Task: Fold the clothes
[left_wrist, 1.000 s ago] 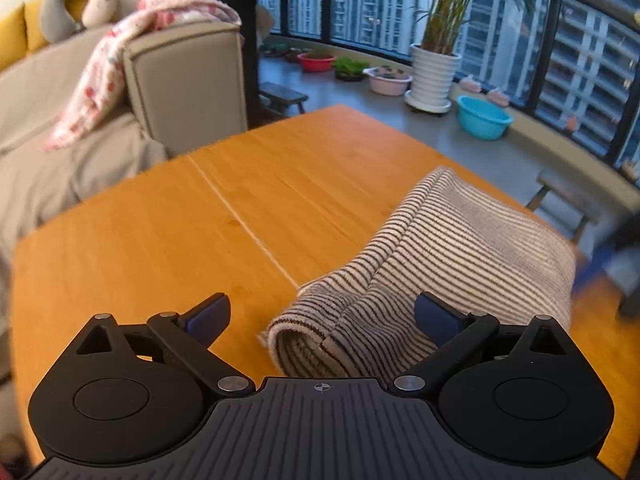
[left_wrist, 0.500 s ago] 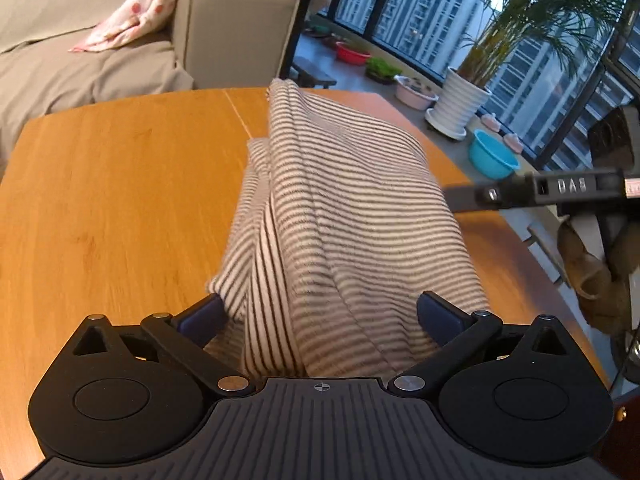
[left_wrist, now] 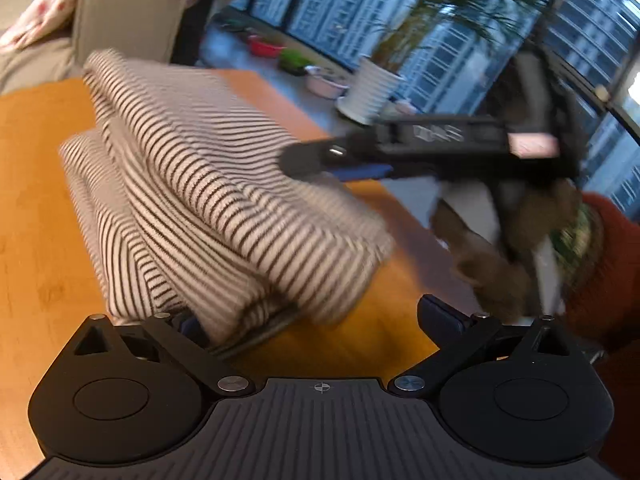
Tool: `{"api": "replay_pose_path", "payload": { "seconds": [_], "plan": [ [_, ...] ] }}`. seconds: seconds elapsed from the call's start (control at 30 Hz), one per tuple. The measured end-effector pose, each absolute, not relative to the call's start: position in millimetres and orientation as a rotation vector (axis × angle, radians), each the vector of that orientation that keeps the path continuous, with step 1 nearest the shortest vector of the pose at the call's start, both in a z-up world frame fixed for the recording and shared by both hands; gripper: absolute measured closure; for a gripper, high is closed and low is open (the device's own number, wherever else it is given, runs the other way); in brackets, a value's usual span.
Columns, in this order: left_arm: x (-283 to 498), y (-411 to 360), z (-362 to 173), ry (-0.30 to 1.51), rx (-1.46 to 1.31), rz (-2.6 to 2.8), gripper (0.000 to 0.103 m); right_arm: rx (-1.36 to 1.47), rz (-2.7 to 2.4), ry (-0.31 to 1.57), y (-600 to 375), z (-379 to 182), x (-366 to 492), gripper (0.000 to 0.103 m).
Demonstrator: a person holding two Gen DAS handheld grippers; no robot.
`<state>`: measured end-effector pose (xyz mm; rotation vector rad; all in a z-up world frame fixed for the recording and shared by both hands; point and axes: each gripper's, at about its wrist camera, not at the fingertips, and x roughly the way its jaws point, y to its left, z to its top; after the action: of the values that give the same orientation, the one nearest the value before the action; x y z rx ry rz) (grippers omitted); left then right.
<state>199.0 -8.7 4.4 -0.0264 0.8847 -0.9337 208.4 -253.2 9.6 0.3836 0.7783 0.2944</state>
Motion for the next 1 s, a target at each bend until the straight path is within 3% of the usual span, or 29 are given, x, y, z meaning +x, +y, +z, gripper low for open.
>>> {"api": "replay_pose_path", "payload": {
  "seconds": [0.07,0.47,0.8,0.9,0.93,1.0],
  "plan": [
    [194.4,-0.3,9.8,0.862,-0.023,-0.921,0.0,0.358,0.279,0.765,-255.8,10.5,204.1,0.006],
    [206.6,90.9,28.1,0.769,-0.163,-0.618,0.0,0.158,0.397,0.512,-228.2,24.5,145.7,0.001],
    [240.0,73.0,13.5,0.803,-0.17,-0.474,0.0,-0.345,0.491,0.423,-129.6,5.9,107.1,0.001],
    [242.9,68.7,9.2,0.813,-0.18,-0.495,0.005,-0.425,0.459,0.432,-109.4,-5.6,113.7,0.001],
    [242.2,69.0,6.8,0.821,-0.185,-0.503,0.011,-0.428,0.452,0.434,-108.1,-6.0,115.8,0.003],
    [243.1,68.1,2.6,0.834,-0.194,-0.515,0.017,-0.385,0.443,0.433,-117.0,0.9,119.9,0.02]
  ]
}}
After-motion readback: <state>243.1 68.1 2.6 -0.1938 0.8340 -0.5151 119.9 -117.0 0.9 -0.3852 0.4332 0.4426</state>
